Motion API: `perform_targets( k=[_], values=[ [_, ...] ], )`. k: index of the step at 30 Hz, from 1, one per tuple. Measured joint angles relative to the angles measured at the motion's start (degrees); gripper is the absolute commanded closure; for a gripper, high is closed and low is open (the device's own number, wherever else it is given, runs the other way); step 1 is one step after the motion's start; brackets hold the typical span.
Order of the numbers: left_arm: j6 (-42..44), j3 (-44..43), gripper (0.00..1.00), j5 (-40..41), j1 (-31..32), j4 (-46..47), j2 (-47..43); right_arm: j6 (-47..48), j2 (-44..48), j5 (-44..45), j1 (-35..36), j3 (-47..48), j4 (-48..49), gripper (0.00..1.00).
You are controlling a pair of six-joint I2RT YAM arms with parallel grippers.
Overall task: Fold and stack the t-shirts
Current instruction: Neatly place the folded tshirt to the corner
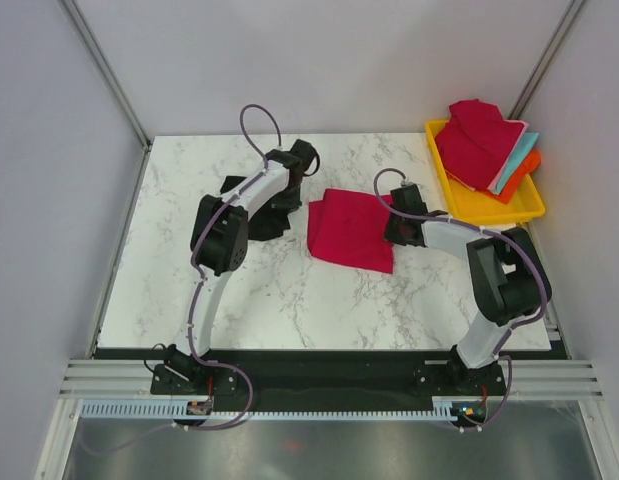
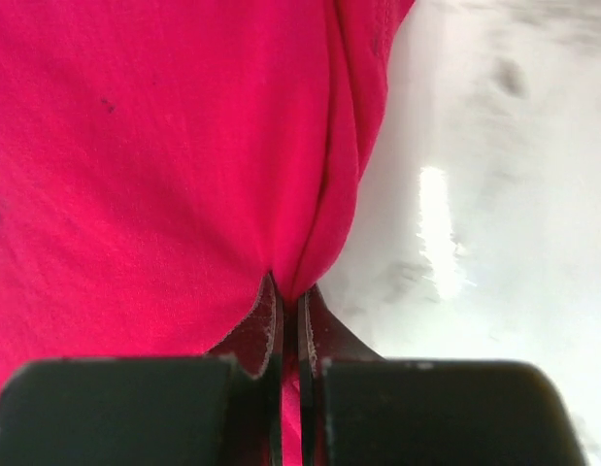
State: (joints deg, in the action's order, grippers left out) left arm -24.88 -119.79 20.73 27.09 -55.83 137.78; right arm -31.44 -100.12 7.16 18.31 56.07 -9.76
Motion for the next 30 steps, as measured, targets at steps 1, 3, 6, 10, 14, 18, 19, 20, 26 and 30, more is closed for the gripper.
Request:
perform_targets(
  k=[1,3,6,10,14,18,19,20,26,30],
  values=[
    [-0.70,-0.48,0.40,-1.16,0.35,-0.02,0.13,0.09,0.96,1.40,-0.26,-0.74,-0.66,0.94],
    [-2.97,-1.33,0.28,-4.00,1.11,0.11,0.42,0.11,2.56,3.41,-1.03,-1.99,-1.86,0.69],
    [-5.14,-1.66,0.17,-6.80,1.95,0.20,0.39,0.42,4.11,5.09,-2.93,-2.82,-3.82,0.35],
    [-5.73,-1.68,0.04,-9.60,2.51,0.48,0.09,0.87,5.88,5.81,-5.05,-3.37,-5.07,0.28],
    [-5.73,-1.51,0.00,-10.88,3.69,1.18,-1.84,0.57,9.66,4.90,-6.84,-5.09,-3.63,0.18],
    [-5.68,-0.24,0.00,-11.30,7.04,4.07,-6.38,-0.02,12.55,2.27,-8.81,-7.17,-0.52,0.21],
    [-5.66,-0.02,0.00,-12.09,8.02,5.22,-7.54,-0.24,12.59,1.33,-9.35,-7.32,0.35,0.22],
    [-5.68,0.20,0.00,-12.81,8.85,6.36,-8.48,-0.46,12.39,0.39,-9.84,-7.37,1.22,0.23],
    [-5.62,1.46,0.01,-18.23,10.99,13.14,-9.68,-1.84,7.91,-2.47,-11.26,-6.62,5.14,0.29],
    [-5.49,2.12,0.00,-19.65,10.23,14.91,-8.22,-2.64,3.19,-4.22,-11.76,-5.05,6.99,0.26]
  ],
)
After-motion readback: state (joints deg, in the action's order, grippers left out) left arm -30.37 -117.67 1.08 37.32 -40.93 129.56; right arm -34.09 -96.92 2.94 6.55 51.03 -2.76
